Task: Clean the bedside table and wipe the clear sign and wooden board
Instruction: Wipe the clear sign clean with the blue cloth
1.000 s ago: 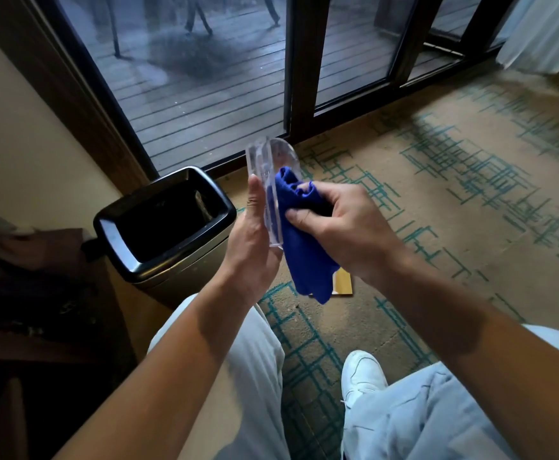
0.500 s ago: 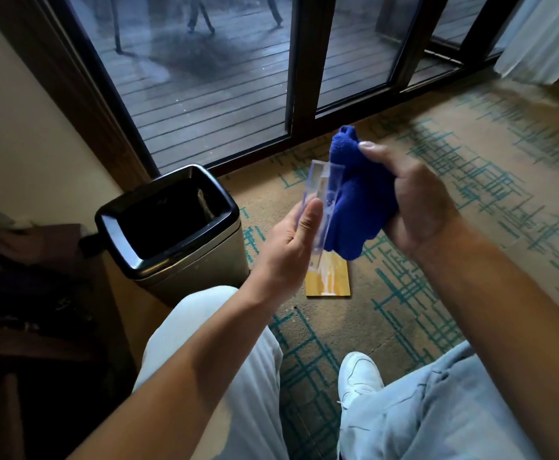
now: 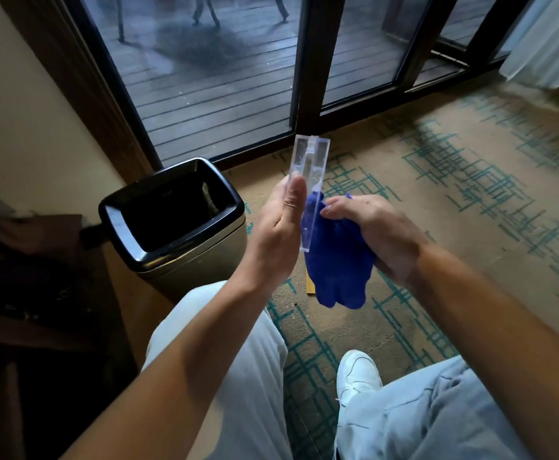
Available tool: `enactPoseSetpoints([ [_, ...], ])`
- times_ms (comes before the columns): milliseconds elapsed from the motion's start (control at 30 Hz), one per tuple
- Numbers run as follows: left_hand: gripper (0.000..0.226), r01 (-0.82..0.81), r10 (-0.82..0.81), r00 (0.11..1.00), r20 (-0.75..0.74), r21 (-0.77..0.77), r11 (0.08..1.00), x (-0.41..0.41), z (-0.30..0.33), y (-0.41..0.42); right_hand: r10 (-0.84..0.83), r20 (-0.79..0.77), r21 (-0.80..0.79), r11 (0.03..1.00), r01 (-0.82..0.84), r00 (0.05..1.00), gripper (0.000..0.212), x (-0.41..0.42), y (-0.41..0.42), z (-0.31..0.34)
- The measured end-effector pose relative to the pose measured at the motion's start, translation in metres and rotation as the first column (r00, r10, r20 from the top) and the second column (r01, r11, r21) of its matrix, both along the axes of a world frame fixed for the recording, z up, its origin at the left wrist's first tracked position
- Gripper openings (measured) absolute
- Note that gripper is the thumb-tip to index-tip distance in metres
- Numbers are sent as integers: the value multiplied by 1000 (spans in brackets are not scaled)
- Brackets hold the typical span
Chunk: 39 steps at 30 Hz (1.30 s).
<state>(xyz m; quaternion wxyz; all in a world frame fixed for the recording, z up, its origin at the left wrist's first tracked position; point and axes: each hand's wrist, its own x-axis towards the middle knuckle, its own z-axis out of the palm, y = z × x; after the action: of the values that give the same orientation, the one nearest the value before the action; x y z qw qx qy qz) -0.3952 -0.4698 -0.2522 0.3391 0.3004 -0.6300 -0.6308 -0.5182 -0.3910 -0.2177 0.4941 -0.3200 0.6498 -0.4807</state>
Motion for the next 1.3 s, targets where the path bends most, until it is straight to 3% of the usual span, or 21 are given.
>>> enactPoseSetpoints([
  [233, 62, 95, -95, 995, -21, 29, 995, 3, 7, 1, -30, -35, -101, 995, 26, 999, 30, -2, -2, 14],
  [400, 68, 135, -132, 991, -30, 208, 969, 7, 4, 5, -74, -116, -166, 985, 54, 990, 11, -4, -2, 15],
  [567, 60, 84, -31, 993, -113, 497, 864, 10, 7, -1, -68, -95, -186, 981, 50, 993, 9, -4, 0, 17],
  [733, 54, 116, -63, 991, -119, 510, 852, 8, 7, -1, -106, -89, -164, 982, 91, 990, 9, -8, 2, 18],
  [900, 26, 41, -28, 999, -34, 519, 854, 8, 3, 2, -45, -53, -129, 991, 38, 998, 11, -10, 4, 20],
  [1033, 33, 125, 10, 980, -199, 655, 745, 12, 7, -5, -92, -121, -109, 991, 78, 988, 16, -13, 6, 24],
  [1133, 46, 127, 5, 981, -193, 664, 737, 15, 2, -8, -284, -118, -257, 934, 247, 951, 7, -24, 7, 35],
  [1200, 55, 137, -43, 986, -159, 647, 750, 13, -1, -5, -344, -112, -393, 877, 277, 932, 9, -27, 4, 42],
  [1300, 52, 158, -67, 985, -160, 668, 727, 9, -3, 1, -360, -339, -485, 859, 167, 869, 13, -20, -9, 47],
])
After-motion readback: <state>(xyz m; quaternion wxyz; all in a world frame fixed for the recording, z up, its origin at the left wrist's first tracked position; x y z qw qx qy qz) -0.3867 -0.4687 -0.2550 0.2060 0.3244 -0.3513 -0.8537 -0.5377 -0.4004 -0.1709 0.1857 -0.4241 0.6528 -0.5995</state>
